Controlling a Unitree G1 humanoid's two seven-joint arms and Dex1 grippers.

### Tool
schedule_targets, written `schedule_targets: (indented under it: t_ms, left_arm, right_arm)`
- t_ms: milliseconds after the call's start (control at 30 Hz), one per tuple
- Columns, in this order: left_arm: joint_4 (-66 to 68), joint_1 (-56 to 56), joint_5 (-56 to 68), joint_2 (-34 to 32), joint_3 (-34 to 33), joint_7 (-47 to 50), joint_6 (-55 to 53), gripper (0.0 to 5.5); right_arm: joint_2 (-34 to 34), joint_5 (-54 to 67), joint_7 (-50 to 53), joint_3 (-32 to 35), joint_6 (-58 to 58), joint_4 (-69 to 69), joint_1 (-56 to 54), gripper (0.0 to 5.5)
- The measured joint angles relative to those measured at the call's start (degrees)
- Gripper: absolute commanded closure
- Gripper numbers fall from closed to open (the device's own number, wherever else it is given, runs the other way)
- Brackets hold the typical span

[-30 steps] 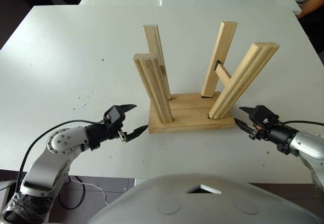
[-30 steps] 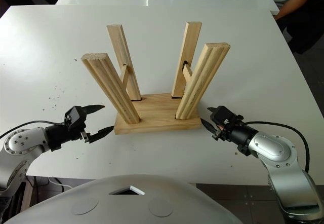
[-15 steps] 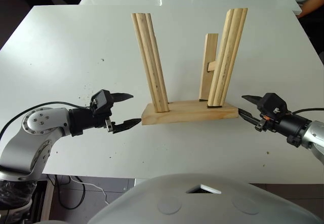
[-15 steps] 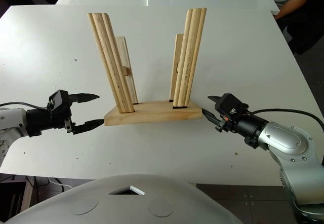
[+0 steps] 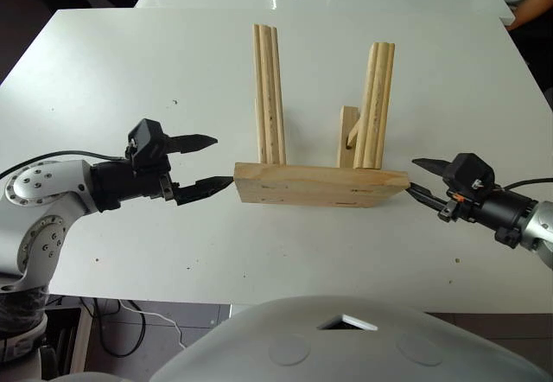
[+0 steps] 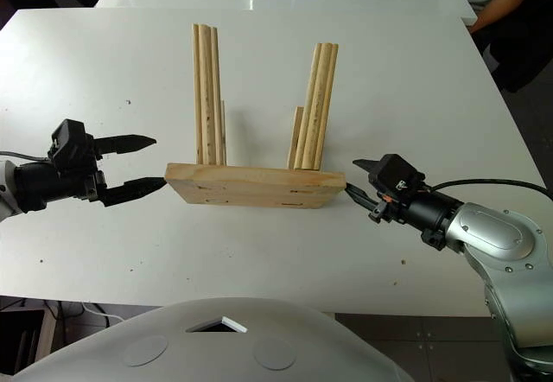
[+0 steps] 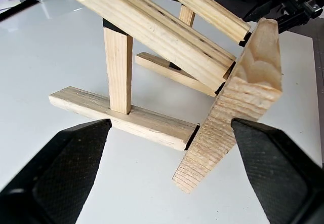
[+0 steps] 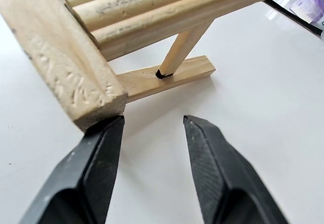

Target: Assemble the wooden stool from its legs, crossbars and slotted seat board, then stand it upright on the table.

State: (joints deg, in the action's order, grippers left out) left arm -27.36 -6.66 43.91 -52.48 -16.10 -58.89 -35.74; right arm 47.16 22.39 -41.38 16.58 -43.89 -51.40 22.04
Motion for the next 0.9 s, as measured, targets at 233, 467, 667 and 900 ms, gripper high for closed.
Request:
schedule_targets:
  t_ms: [233,467,667,900]
  left_arm:
    - [5.1,-5.2,-12.5,-1.1,6.3,-5.4,11.7,1.1]
    - [19.6,0.7,-24.8,3.8,11.3,0.0,22.8,1.1]
    - [28.2,3.4,-31.3,8.8,13.1,6.4,31.2,1.1]
    - [31.5,-3.4,-36.7,12.7,18.6,10.2,46.0,1.1]
  right_arm:
    - [0.9,-0.4,-1.2,-1.2,2.2,-1.5,1.5,3.32]
    - [1.8,-6.3,-2.3,-6.6,10.7,6.6,4.4,3.32]
    - [-1.7,-12.4,1.6,-11.5,16.2,15.5,3.9,3.32]
    - [-6.5,-17.7,4.6,-19.9,21.0,22.6,1.4,3.32]
